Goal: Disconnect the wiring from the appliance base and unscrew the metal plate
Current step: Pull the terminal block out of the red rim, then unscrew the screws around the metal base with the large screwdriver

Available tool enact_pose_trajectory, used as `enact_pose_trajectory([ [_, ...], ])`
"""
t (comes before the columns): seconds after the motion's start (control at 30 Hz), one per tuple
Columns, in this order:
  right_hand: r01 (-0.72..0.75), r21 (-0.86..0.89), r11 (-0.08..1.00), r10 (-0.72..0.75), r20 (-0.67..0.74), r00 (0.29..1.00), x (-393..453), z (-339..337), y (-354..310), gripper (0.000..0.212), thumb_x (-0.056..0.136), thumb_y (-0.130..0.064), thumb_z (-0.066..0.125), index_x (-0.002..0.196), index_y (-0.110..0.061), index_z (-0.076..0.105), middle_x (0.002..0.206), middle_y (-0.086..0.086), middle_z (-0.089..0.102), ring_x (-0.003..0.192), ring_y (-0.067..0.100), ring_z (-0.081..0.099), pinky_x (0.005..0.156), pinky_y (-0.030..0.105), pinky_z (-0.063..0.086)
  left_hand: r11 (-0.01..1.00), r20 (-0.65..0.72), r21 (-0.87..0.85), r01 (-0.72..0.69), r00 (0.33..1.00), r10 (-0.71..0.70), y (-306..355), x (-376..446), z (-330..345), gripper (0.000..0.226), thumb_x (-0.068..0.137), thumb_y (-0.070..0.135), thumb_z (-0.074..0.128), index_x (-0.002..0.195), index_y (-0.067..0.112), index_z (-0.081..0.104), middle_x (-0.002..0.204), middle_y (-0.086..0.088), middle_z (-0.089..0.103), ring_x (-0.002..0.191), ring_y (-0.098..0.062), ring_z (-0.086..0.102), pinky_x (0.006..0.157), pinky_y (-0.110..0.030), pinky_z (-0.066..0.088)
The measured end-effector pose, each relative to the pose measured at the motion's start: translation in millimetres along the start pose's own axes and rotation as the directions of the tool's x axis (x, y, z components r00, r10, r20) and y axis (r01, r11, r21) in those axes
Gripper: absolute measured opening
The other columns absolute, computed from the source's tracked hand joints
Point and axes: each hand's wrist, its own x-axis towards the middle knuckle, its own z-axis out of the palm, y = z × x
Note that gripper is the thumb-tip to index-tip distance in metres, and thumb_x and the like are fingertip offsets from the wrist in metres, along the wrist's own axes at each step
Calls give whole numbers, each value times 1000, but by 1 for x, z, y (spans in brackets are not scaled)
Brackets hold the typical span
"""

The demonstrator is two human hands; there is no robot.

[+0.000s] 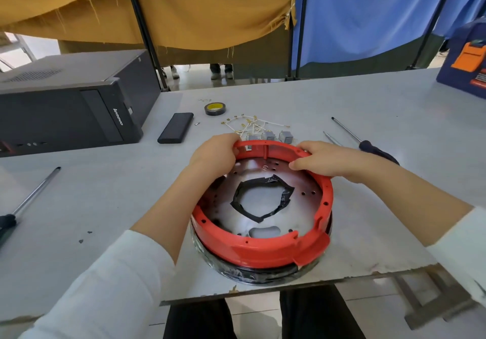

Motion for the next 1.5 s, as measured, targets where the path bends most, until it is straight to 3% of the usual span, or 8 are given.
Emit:
enact_pose_trajectory([
  [0.2, -100, 303, 948, 72, 102, 992, -8, -12, -2, 37, 73, -51, 67, 100, -25, 67, 94, 1, 73, 76, 17, 67, 69, 31, 56, 985, -137, -174, 8, 990, -32, -5, -6, -33, 12, 94, 13, 49, 97, 22, 55, 86, 0, 58, 58, -9, 54, 52, -21, 38],
  [0.37, 205, 445, 872, -126, -200, 972, -12, -35, -35, 29, 75, -29, 71, 100, -16, 66, 85, 4, 71, 69, 12, 67, 65, 26, 55, 899, -341, -415, -140, 940, -10, 5, -18, -77, 15, 90, 13, 56, 99, 24, 58, 86, 10, 60, 65, 2, 55, 58, -14, 42],
  [0.6, 562, -117, 819, -547, -459, 700, -38, -46, -66, 73, 75, -28, 73, 139, -23, 38, 118, -13, 50, 97, -11, 53, 78, 4, 41, 763, -101, -631, -144, 989, 104, -23, -40, -101, 67, 69, 41, 79, 124, 47, 41, 116, 23, 52, 98, 2, 59, 67, -18, 52],
  [0.83, 655, -492, 574, -819, -346, 458, -61, -20, -54, 90, 70, -46, 77, 142, -18, 33, 126, 1, 46, 113, 14, 45, 95, 32, 41, 510, 190, -843, 170, 982, -12, -48, -51, -86, 45, 76, 71, 47, 115, 50, 54, 98, 20, 70, 90, -5, 68, 68, -28, 55],
  [1.03, 766, -412, 493, -869, -186, 459, -73, -4, -44, 61, 86, -67, 40, 121, -19, 55, 107, -10, 58, 96, 6, 54, 86, 21, 41, 42, 317, -943, 329, 932, -178, -33, -61, -54, 36, 90, 2, 38, 117, 16, 58, 98, -8, 65, 73, -18, 66, 58, -27, 54],
  [1.17, 647, -165, 745, -663, -295, 688, -74, 6, -25, 38, 96, -44, 45, 78, -24, 72, 61, -5, 65, 55, 8, 58, 57, 28, 45, 169, 287, -928, 331, 928, -238, -28, -67, -35, 70, 73, -17, 22, 126, 17, 53, 85, -9, 59, 51, -14, 58, 41, -17, 41],
  [1.27, 537, -96, 838, -545, -92, 833, -74, 14, -11, 32, 95, -40, 49, 75, -25, 69, 53, -4, 64, 45, 9, 58, 50, 18, 44, 326, 240, -892, 313, 939, -245, -26, -73, -23, 78, 69, -20, 26, 131, 22, 50, 102, -8, 58, 76, -24, 52, 52, -26, 40],
  [1.5, 408, -240, 881, -472, -390, 791, -28, 0, 1, 13, 92, -26, 55, 98, -28, 66, 91, -15, 66, 79, -4, 56, 67, 8, 37, 365, 246, -875, 317, 942, -228, -29, -72, -20, 66, 83, -14, 43, 131, 31, 42, 112, 7, 58, 87, -22, 67, 68, -33, 58],
])
